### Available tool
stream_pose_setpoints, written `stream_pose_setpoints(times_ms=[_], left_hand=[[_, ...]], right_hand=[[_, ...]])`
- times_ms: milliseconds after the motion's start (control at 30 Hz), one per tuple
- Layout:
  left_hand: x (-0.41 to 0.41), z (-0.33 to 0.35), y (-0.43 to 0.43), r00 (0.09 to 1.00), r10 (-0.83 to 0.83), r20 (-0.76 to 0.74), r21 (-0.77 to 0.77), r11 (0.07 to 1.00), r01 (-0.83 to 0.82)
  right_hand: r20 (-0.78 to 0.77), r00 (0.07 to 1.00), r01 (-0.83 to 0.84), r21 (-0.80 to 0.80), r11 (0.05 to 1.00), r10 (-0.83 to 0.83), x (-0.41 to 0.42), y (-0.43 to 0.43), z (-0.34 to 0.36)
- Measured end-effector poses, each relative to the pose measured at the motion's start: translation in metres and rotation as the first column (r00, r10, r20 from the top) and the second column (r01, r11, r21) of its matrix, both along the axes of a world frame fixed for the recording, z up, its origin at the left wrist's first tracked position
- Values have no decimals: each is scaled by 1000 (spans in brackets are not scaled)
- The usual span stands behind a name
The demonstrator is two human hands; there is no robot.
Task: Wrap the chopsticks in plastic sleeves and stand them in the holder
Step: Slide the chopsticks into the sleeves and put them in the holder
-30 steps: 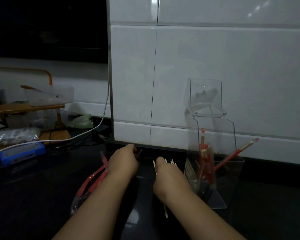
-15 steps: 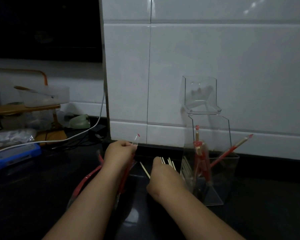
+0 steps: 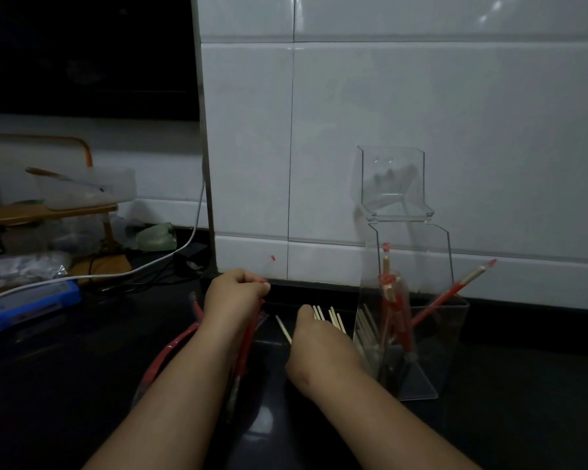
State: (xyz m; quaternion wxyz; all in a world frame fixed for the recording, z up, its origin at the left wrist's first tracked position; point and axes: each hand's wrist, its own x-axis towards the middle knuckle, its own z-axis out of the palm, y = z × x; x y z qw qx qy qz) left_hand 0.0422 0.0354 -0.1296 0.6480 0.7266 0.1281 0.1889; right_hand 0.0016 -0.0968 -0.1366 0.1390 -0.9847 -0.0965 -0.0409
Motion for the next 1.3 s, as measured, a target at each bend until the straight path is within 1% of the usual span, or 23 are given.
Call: stream_pose_setpoints(times_ms=[67, 167, 367, 400, 500, 533, 633, 700, 767, 800, 833, 900, 933, 967, 1067, 1133, 1233, 1300], left_hand=[[0, -1, 0, 1000, -2, 12, 1, 1000, 2], [3, -3, 2, 1000, 6, 19, -35, 999, -6], [3, -1, 1, 1000, -4, 24, -20, 1000, 5], [3, -2, 2, 999, -33, 9, -46, 998, 33], [3, -1, 1, 980, -190, -66, -217, 961, 171], [2, 0, 0, 968, -238, -82, -236, 948, 213], [0, 2, -1, 938, -343, -48, -289, 904, 315], [-1, 3, -1, 929, -370, -7, -298, 888, 352], [-1, 3, -2, 941, -336, 29, -289, 899, 330], [-1, 3, -3, 950, -308, 50, -305, 901, 308], [0, 3, -4, 958, -277, 67, -333, 899, 283], [1, 4, -3, 971, -221, 86, -383, 893, 237], [1, 5, -1, 975, -205, 88, -401, 888, 223], [1, 6, 1, 976, -198, 90, -415, 884, 217], [0, 6, -1, 974, -205, 98, -433, 872, 228], [0, 7, -3, 979, -165, 120, -467, 861, 202], [1, 8, 0, 985, -35, 166, -423, 900, 104], [-2, 10, 2, 976, 21, 218, -379, 923, 65]], right_hand=[[-15, 1000, 13, 7, 1000, -13, 1, 1, -2], [-36, 999, 26, 60, 998, -24, 1, 0, -1], [11, 999, 36, 200, 979, -39, 0, -3, 10], [25, 999, 41, 243, 969, -48, 0, -4, 11], [34, 997, 44, 394, 918, -63, -2, -8, 14], [22, 998, 43, 431, 901, -59, -2, -8, 13], [-18, 1000, 25, 508, 861, -18, 0, -6, 11], [-31, 999, -6, 547, 837, 27, 2, -7, 10], [-22, 997, -48, 605, 795, 78, 1, -7, 9], [-15, 995, -66, 650, 757, 100, 0, -6, 9], [-11, 993, -78, 704, 706, 120, -1, -6, 9], [-33, 984, -71, 825, 561, 174, -5, -5, 12], [-52, 976, -63, 862, 504, 210, -7, -5, 15], [-61, 968, -64, 879, 472, 245, -9, -5, 17], [-22, 954, -120, 886, 448, 298, -10, -6, 17], [62, 967, -170, 881, 442, 247, -8, -6, 15], [197, 972, -235, 821, 520, 128, -4, -7, 10], [298, 952, -286, 783, 552, 71, -5, -9, 8]])
